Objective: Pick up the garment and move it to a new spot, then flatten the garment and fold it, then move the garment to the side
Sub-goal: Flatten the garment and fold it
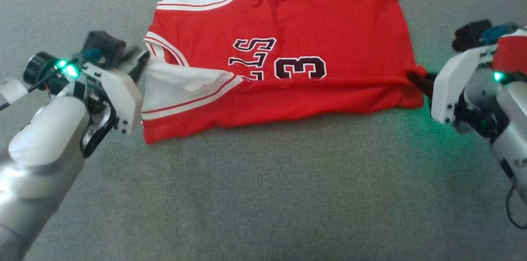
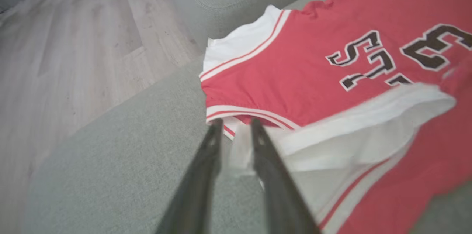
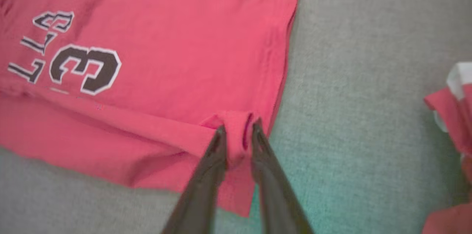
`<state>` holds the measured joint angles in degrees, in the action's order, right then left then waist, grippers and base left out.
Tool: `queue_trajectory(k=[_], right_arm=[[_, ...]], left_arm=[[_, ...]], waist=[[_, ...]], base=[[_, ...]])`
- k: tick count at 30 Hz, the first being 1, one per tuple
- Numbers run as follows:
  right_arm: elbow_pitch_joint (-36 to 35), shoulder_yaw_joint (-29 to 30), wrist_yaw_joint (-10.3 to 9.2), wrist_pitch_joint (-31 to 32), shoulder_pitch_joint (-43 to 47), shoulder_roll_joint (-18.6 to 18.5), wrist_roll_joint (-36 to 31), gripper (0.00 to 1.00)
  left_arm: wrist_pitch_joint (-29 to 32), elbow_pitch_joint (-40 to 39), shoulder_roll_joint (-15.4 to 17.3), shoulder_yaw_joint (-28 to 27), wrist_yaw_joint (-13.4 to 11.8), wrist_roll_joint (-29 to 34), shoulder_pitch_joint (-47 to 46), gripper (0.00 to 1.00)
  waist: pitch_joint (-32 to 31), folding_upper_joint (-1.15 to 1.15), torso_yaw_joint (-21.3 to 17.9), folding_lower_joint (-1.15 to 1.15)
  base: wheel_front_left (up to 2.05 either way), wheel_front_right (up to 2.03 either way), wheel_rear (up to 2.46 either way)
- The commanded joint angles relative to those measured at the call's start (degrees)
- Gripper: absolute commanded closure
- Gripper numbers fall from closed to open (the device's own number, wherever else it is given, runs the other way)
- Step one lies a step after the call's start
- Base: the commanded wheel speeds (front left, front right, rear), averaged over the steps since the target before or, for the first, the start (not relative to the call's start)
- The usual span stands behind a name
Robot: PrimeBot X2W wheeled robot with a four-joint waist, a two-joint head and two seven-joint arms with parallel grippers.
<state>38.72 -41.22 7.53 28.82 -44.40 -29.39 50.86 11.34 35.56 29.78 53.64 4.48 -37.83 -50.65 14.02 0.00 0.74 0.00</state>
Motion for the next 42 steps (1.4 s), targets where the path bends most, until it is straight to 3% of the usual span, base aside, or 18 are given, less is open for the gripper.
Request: queue_trajectory(k=[1, 7, 9, 13, 18, 24, 28, 31, 37, 42], right_arm=[[-0.9, 1.2, -0.04, -1.9, -1.9, 0.4, -0.1, 0.0], [0.4, 5.7, -0.04, -13.3, -3.2, 2.4, -1.1, 0.0], [0.5, 6.8, -0.04, -15.8, -3.1, 3.0, -0.9, 0.0], [0.3, 10.6, -0.04, -26.6, -2.0, 4.9, -1.5, 0.0], [-1.4, 16.0, -0.04, -39.9, 1.4, 8.5, -4.5, 0.0], [-7.1, 25.7, -0.04, -43.7, 9.5, 14.8, -15.1, 0.0], [-14.5, 34.4, -0.04, -43.8, 19.3, 21.3, -25.2, 0.0], [-18.1, 37.6, -0.04, -43.8, 26.7, 24.7, -30.0, 0.0], [-22.1, 38.2, -0.04, -43.8, 36.6, 26.4, -32.9, 0.0], [-24.7, 37.6, -0.04, -43.8, 38.0, 26.5, -31.0, 0.0]], left_arm=[[-2.3, -0.1, 1.0, -3.4, -1.2, 0.2, -4.2, 0.0], [-14.1, 3.3, -2.3, -7.5, -6.9, 0.4, -5.7, 0.0], [-16.2, 3.4, -2.8, -8.2, -7.4, 0.1, -5.5, 0.0], [-24.0, 2.0, -4.5, -11.9, -9.9, -1.6, -3.5, 0.0], [-26.3, -5.4, -6.0, -18.2, -13.4, -2.6, 2.5, 0.0], [-26.3, -19.8, -8.7, -29.1, -17.5, 1.7, 16.2, 0.0], [-26.3, -24.6, -11.9, -34.1, -17.6, 5.6, 25.2, 0.0], [-26.3, -26.0, -14.9, -37.6, -16.8, 8.1, 30.7, 0.0], [-26.3, -24.7, -20.1, -42.5, -13.6, 12.6, 38.7, 0.0], [-26.3, -21.7, -21.8, -45.3, -11.0, 15.2, 40.2, 0.0]], waist=[[0.3, 0.0, -0.1, 0.0], [0.1, 0.0, 0.2, 0.0], [-0.2, 0.0, 0.2, 0.0], [-2.2, 0.0, 0.6, 0.0], [-5.0, 0.0, 0.9, 0.0], [-6.9, 0.0, 0.7, 0.0], [-7.8, 0.0, 0.8, 0.0], [-8.6, 0.0, 0.8, 0.0], [-9.8, 0.0, 0.4, 0.0], [-9.7, 0.0, -0.7, 0.0]], base=[[0.0, 0.0, 0.0], [0.0, 0.0, 0.0], [0.0, 0.0, 0.0], [0.0, 0.0, 0.0], [0.0, 0.0, 0.0], [0.0, 0.0, 0.0], [0.0, 0.0, 0.0], [0.0, 0.0, 0.0], [0.0, 0.0, 0.0], [0.0, 0.0, 0.0]])
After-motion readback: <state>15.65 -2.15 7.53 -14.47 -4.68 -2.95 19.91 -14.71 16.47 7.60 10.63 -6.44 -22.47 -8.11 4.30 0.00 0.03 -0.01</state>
